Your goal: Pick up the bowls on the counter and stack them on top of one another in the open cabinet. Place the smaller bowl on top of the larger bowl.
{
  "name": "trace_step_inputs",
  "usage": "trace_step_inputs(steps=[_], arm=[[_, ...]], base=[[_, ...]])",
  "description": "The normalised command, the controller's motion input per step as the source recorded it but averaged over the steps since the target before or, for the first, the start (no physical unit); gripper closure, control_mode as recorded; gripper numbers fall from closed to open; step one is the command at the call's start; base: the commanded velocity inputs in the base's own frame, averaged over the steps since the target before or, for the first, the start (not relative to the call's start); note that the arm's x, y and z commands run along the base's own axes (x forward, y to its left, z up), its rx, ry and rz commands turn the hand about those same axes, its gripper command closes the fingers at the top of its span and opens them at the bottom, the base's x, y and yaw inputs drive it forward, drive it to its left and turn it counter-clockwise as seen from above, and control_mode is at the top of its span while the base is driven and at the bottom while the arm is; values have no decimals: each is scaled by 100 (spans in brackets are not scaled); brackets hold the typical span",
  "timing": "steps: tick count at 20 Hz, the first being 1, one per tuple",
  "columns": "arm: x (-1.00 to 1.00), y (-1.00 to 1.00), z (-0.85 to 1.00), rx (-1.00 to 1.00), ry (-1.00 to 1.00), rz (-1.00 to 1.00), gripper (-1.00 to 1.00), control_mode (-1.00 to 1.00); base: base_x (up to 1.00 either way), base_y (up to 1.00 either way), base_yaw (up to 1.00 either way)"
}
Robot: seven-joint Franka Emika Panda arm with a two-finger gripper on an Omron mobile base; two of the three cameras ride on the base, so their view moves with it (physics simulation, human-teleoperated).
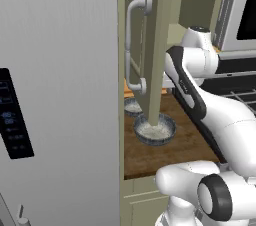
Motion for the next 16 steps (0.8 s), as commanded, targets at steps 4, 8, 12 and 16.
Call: trace_step_inputs(steps=[4,8,12,16], arm=[[-1,-40,-3,4,0,-1,-100,-100],[49,-52,-33,0,0,0,-100,-100],[73,-9,-54,2,0,0,-100,-100],[76,0,-56,17,-1,0,-100,-100]], base=[[0,0,0],[0,0,0],[0,0,0],[0,0,0]])
